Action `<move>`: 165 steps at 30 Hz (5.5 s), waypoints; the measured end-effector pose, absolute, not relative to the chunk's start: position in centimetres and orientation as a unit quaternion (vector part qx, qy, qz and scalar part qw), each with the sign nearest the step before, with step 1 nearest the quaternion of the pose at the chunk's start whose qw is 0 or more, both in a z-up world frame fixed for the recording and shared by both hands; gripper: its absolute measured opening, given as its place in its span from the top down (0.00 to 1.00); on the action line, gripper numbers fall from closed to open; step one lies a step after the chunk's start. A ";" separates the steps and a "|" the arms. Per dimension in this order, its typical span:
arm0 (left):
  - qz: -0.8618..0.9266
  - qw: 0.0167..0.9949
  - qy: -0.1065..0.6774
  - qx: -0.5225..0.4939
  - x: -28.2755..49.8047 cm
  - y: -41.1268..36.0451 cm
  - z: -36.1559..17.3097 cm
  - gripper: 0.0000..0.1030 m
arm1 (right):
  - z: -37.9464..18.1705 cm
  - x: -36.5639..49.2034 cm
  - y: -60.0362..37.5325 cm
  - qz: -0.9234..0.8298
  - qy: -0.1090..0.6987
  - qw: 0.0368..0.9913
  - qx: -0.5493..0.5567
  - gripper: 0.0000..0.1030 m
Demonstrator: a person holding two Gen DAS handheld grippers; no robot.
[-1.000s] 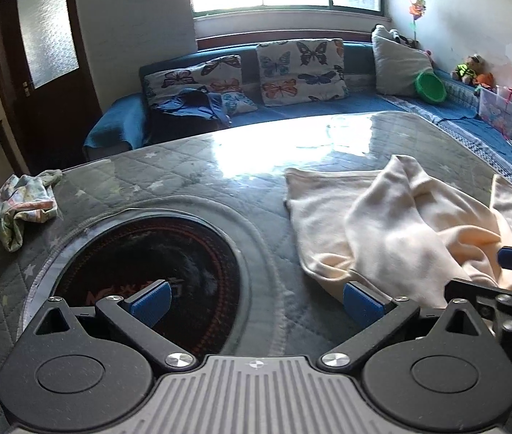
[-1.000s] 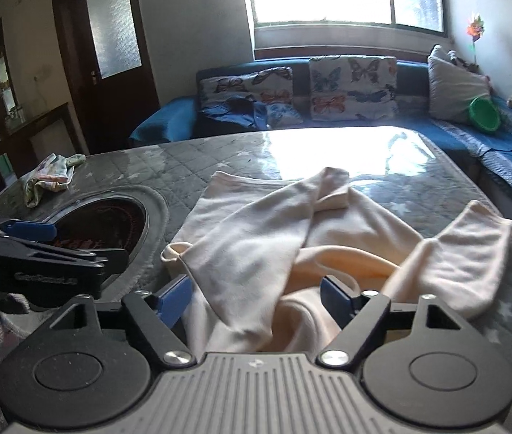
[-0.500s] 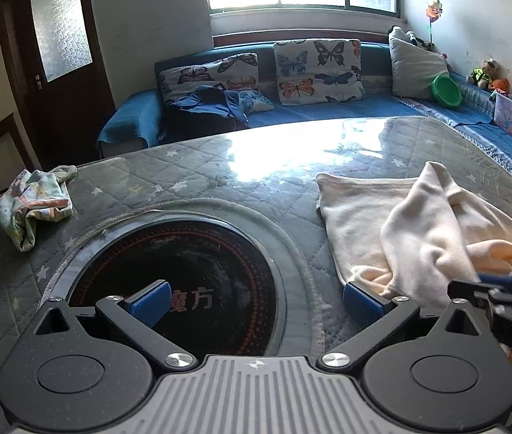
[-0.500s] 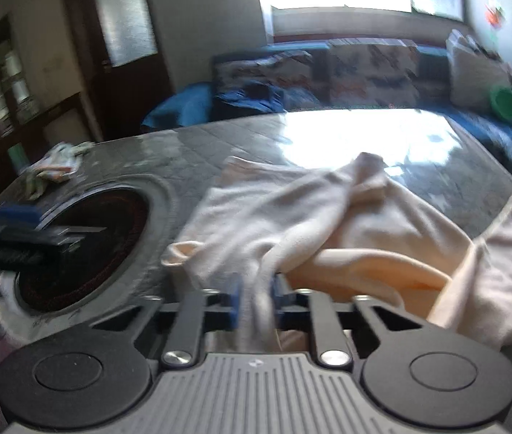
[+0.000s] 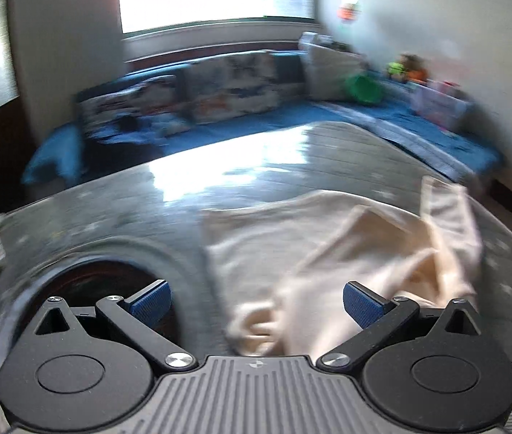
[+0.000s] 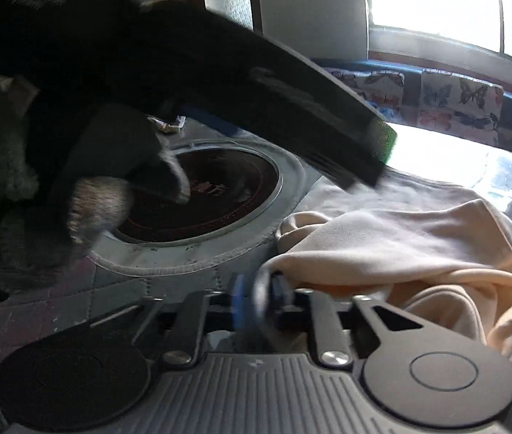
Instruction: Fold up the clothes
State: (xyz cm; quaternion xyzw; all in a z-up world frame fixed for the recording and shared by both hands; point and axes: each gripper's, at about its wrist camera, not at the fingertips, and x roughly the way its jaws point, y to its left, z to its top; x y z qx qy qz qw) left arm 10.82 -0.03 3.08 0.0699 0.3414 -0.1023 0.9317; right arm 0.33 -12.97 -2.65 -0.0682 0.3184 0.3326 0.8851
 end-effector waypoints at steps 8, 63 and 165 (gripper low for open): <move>-0.177 0.918 0.343 0.090 12.3 -3.0 1.5 0.17 | -0.5 -2.0 -17.5 0.303 0.306 0.902 -0.035 0.72; -0.181 0.907 0.374 0.075 12.3 -0.1 -1.2 0.89 | -1.4 3.0 -33.0 -0.011 0.337 0.941 -0.020 0.95; -0.207 0.920 0.326 0.069 -8.5 9.1 -0.4 0.94 | -0.3 -8.3 -16.5 0.387 0.342 0.844 -0.147 0.78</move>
